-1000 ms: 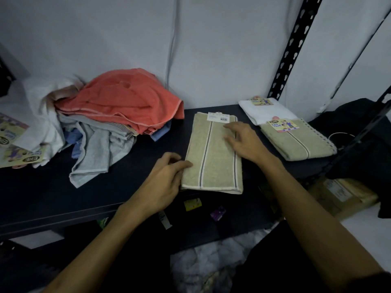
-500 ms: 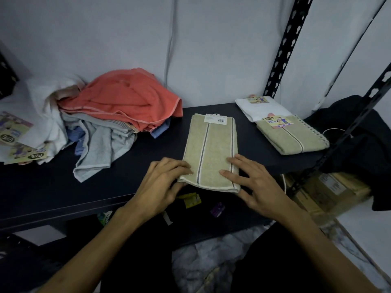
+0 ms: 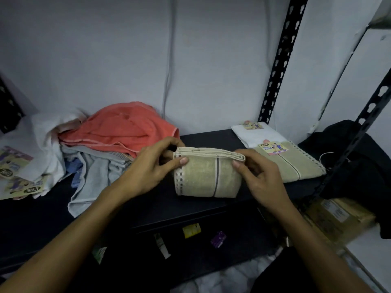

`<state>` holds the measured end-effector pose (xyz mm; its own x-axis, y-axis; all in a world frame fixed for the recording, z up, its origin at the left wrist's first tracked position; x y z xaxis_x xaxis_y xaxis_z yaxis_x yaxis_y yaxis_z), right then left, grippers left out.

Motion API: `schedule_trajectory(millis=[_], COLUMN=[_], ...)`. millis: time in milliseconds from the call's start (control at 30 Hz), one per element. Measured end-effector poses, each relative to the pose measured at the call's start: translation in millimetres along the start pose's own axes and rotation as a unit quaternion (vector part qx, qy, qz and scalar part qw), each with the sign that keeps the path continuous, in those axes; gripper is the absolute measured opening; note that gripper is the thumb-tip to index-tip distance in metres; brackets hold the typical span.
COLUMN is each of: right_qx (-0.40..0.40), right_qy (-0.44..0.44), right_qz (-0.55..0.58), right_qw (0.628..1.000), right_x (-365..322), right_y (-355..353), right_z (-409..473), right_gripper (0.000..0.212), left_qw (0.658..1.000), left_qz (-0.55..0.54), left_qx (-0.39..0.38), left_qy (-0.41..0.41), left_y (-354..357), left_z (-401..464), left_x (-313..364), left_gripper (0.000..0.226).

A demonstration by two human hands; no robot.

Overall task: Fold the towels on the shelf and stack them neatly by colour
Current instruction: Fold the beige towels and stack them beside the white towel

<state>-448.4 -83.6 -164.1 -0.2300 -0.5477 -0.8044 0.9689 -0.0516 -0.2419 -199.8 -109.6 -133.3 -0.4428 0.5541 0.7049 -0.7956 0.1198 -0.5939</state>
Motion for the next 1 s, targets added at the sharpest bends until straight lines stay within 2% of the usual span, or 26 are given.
schedule_trajectory(millis=[100, 200, 433, 633, 833, 1000], right_qx=[0.021, 0.031, 0.008, 0.001, -0.032, -0.059], right_qy=[0.044, 0.09, 0.238, 0.256, 0.262, 0.29], right_qz=[0.014, -0.009, -0.129, -0.218, -0.235, -0.259], right_qw=[0.999, 0.995, 0.963, 0.942, 0.936, 0.919], right_x=[19, 45, 124, 143, 152, 152], right_y=[-1, 0, 10, 11, 12, 19], right_z=[30, 57, 80, 81, 96, 106], right_gripper=[0.015, 0.018, 0.002, 0.004, 0.007, 0.007], left_qw=[1.0, 0.997, 0.981, 0.971, 0.962, 0.943], left_qz=[0.026, 0.064, 0.126, 0.126, 0.155, 0.207], left_qx=[0.013, 0.02, -0.049, -0.083, -0.042, -0.055], left_qy=[-0.007, -0.024, -0.137, -0.184, -0.219, -0.254], left_y=[-3, 1, 37, 48, 51, 50], left_z=[31, 59, 95, 101, 104, 101], left_x=[-18, -46, -113, -132, -140, -135], left_gripper=[0.018, 0.018, 0.022, 0.021, 0.019, 0.025])
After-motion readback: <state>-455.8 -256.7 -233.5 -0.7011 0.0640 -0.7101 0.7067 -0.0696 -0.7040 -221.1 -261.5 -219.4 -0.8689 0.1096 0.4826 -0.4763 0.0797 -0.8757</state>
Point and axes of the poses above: each hand's wrist, its own z-axis towards the middle knuckle, its own y-axis out of the palm, x = y × z, the point moved 6 cm from there along z, towards the middle knuckle, and after that the axes turned 2 degrees about -x, right-handed, at the moved point
